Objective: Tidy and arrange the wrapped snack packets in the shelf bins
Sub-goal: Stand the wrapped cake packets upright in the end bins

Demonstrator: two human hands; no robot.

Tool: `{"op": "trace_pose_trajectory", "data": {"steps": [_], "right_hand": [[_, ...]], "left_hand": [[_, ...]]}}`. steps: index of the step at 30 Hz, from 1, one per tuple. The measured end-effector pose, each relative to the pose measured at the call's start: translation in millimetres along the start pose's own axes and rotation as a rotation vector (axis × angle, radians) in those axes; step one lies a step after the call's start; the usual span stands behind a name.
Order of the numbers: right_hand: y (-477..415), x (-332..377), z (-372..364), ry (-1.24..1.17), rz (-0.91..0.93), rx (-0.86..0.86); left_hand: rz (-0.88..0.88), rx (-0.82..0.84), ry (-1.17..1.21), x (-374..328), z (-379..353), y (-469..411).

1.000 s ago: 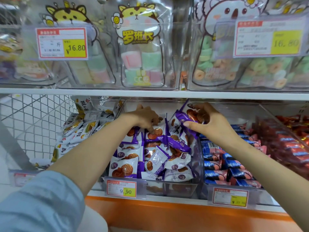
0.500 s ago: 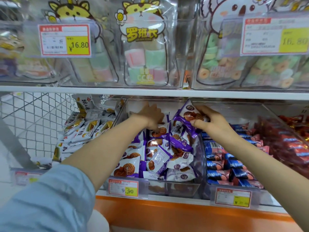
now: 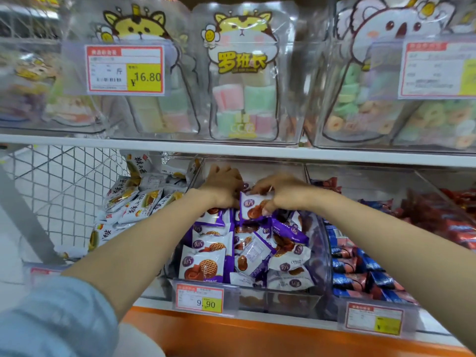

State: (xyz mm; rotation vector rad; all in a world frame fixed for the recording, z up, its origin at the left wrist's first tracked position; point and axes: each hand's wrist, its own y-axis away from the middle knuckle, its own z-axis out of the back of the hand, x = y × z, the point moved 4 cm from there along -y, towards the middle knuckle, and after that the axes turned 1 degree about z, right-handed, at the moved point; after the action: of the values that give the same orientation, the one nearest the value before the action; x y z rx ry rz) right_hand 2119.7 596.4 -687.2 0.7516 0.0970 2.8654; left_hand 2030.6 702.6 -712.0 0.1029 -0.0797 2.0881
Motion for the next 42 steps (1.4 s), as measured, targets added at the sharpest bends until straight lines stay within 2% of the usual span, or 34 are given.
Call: {"op": "trace_pose_trajectory", "data": {"steps": [4,9,12,16,22,25,29,31,33,37,42], "right_hand": [[-11,-10,-20,0.210,-0.028,0.034],[-18,-20,-28,0.270,-0.099,0.006],[-21,-19,-28,0.186,-0.160,0.033],[-20,-19,-26,-0.010,-0.213,0.059],[-22,-18,-30,0.053,-0.186,0.058],[-18,-17,-30,0.053,-0.178,0.074],[-8,-17,-12,-0.160,-0.176,0.002],[0,-15,3,-0.134,-0.128,-0.058],[11,-8,12,0.046,-0.027,-0.063],[31,3,-1,0.181,0.128,0.064],[35,-3,-14,0.349,0.255,0.094]], "left_hand": [[0.047,0.007,0.083,6,-2,-1],[0.065,-0.023,0.198,10,6,5],[0.047,-0.035,0.249,7,10,11],[-0.041,0.054,-0.016,-5,2,19],[-0.007,0.036,-0.134,-13,-6,16],[0.021,0.056,-0.143,-15,-6,16],[0.030,0.029,-0.115,-16,-5,24],[0.041,0.006,-0.096,-17,-5,28],[0.054,-0.009,-0.064,-18,-4,32],[0.090,-0.056,0.045,-21,3,38],[0.105,-0.114,0.180,-22,12,46]]}}
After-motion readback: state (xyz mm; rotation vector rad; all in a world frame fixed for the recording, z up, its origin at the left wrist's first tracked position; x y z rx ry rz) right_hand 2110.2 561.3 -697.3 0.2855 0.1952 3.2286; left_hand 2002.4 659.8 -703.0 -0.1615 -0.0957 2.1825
